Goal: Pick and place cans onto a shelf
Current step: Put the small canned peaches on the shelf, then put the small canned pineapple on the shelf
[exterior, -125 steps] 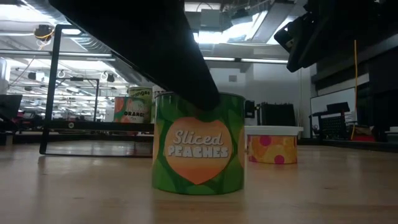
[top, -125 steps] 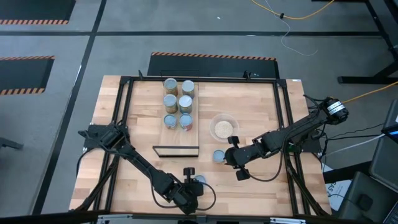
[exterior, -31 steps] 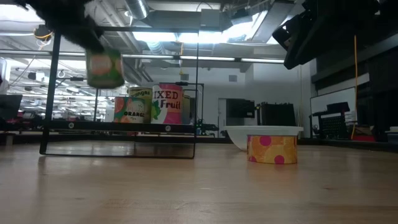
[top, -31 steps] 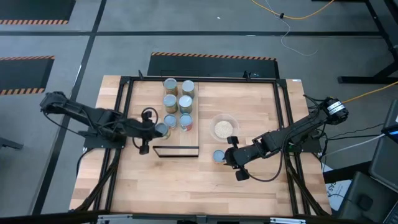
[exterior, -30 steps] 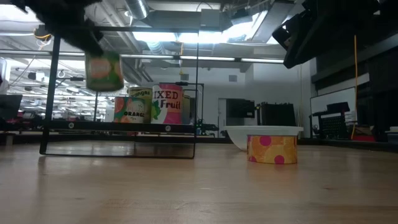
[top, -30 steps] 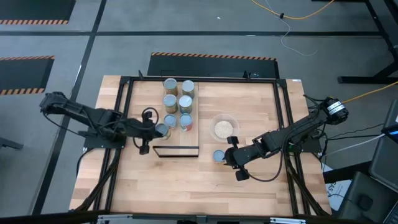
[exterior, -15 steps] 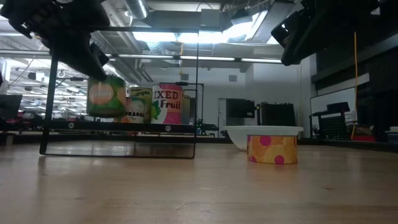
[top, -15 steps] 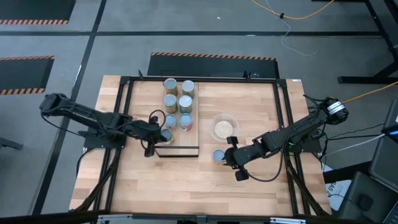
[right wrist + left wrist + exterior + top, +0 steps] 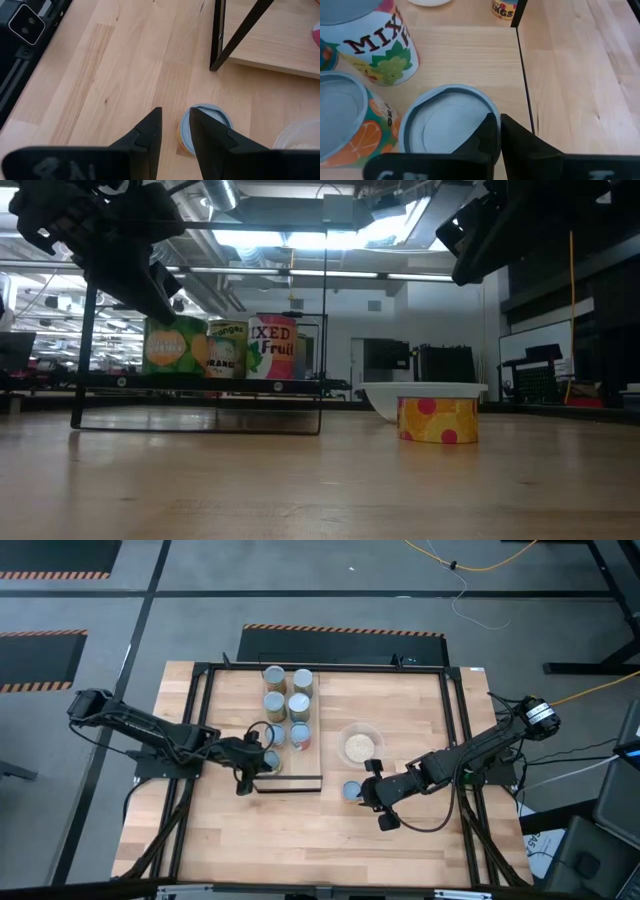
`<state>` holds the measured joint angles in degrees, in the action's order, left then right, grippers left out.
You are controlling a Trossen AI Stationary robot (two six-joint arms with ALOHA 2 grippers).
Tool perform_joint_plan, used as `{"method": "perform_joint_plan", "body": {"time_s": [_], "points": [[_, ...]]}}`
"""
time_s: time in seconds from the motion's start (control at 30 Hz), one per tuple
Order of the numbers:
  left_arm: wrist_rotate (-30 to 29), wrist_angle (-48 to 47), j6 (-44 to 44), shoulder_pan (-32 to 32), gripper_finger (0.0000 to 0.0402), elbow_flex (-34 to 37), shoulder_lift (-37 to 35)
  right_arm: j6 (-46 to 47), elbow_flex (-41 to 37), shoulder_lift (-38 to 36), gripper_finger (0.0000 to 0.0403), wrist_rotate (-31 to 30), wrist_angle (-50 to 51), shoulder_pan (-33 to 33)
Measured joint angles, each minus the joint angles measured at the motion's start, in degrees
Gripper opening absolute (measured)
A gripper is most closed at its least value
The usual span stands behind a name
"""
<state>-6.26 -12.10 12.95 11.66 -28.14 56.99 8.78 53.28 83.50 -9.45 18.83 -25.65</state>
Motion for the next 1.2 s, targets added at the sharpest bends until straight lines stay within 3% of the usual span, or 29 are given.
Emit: {"method": "perform_joint_plan", "body": {"time_s": [0.5, 1.2], "points": [[-0.1, -0.3, 2.0, 0.0, 0.0066, 0.0, 0.0, 0.0, 0.0, 0.0, 0.0103, 0.0, 0.0, 0.0], [-0.6, 2.8, 1.9, 0.0, 0.0068, 0.0, -2.5, 0.0, 0.0, 0.0, 0.0103, 0.0, 0.0, 0.0]]}}
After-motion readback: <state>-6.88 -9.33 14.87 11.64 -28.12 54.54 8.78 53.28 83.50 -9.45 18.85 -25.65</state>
